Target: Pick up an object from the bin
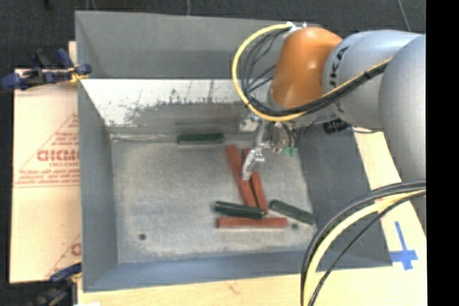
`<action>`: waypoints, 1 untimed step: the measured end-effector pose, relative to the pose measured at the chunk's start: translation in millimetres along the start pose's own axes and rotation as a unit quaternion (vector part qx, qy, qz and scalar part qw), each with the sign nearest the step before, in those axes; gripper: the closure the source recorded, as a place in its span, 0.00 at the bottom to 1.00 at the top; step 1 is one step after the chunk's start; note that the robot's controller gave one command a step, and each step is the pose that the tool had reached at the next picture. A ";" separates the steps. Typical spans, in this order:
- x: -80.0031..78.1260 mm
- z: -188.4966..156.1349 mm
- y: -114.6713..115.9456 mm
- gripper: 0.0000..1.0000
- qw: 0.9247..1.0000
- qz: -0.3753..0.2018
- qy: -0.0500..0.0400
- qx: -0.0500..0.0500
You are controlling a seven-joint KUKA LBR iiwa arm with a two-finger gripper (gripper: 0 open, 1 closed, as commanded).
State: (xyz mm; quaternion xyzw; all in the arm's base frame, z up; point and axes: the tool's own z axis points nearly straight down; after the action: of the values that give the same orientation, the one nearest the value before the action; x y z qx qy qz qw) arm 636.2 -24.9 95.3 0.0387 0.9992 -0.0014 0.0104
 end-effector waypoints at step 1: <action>21.5 -4.1 -5.9 0.00 0.993 0.122 0.002 0.000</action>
Offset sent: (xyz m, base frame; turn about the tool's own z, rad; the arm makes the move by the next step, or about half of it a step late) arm -0.0238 -0.0040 -0.0253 0.3908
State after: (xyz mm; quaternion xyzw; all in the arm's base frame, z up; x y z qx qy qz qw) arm 614.2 -29.1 98.9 0.1601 0.9871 0.0002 0.0087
